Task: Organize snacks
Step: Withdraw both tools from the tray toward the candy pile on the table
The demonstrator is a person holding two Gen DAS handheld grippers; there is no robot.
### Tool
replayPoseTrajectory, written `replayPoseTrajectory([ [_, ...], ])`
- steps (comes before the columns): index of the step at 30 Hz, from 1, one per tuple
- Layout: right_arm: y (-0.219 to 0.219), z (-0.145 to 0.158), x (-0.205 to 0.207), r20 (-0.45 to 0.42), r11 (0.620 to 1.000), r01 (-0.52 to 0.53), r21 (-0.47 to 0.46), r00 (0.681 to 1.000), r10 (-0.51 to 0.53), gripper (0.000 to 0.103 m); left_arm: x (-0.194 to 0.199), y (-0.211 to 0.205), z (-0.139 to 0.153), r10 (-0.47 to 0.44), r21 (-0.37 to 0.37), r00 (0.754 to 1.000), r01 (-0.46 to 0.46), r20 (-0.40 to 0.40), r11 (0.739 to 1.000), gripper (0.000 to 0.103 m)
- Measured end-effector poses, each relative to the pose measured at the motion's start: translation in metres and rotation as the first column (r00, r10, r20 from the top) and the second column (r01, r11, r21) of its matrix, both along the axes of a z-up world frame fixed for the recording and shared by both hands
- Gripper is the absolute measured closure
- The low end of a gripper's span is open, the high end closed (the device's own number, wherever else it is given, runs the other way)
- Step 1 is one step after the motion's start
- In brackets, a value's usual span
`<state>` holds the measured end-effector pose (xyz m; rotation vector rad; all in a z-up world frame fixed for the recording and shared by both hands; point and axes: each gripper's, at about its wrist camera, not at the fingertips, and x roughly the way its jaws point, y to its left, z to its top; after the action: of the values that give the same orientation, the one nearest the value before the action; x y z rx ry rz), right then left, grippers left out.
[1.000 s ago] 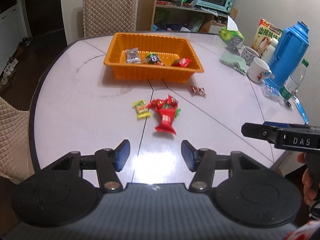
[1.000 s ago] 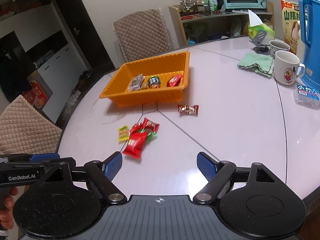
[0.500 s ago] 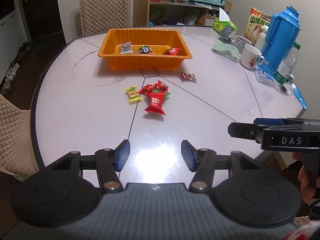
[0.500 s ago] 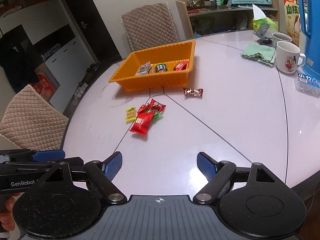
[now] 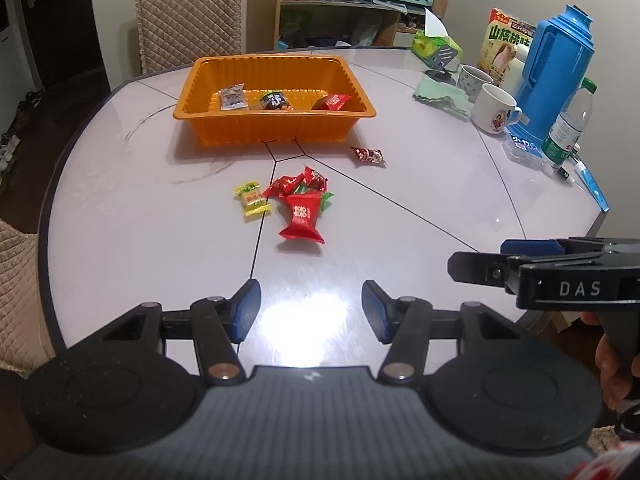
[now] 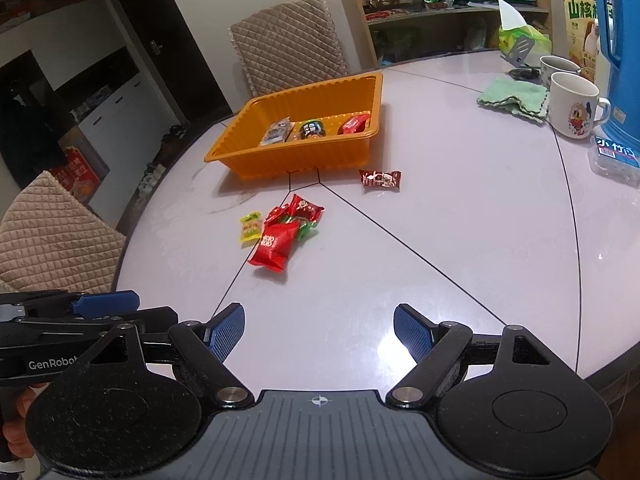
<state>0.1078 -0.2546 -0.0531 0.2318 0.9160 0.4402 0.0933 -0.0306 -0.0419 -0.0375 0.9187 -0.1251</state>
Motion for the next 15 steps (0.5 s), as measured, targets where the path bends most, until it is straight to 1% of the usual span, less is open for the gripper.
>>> replayPoseTrajectory([
  [3, 0.003, -0.004, 0.009, -0.008, 1.000, 0.012, -0.003, 1.000, -0.012, 0.022, 0.011, 0.003, -0.004, -0.011, 0.006, 1.000, 0.011, -0.003, 1.000, 0.050],
  [10, 0.011, -0.010, 0.028, -0.026, 0.999, 0.027, -0.019, 0.999, -0.028, 0.022, 0.034, 0.013, -0.014, -0.024, -0.009, 1.000, 0.024, -0.006, 1.000, 0.051],
  [15, 0.012, -0.018, 0.039, -0.043, 0.998, 0.052, -0.037, 0.998, -0.054, 0.022, 0.051, 0.014, -0.024, -0.051, -0.011, 0.999, 0.051, 0.001, 0.999, 0.051],
])
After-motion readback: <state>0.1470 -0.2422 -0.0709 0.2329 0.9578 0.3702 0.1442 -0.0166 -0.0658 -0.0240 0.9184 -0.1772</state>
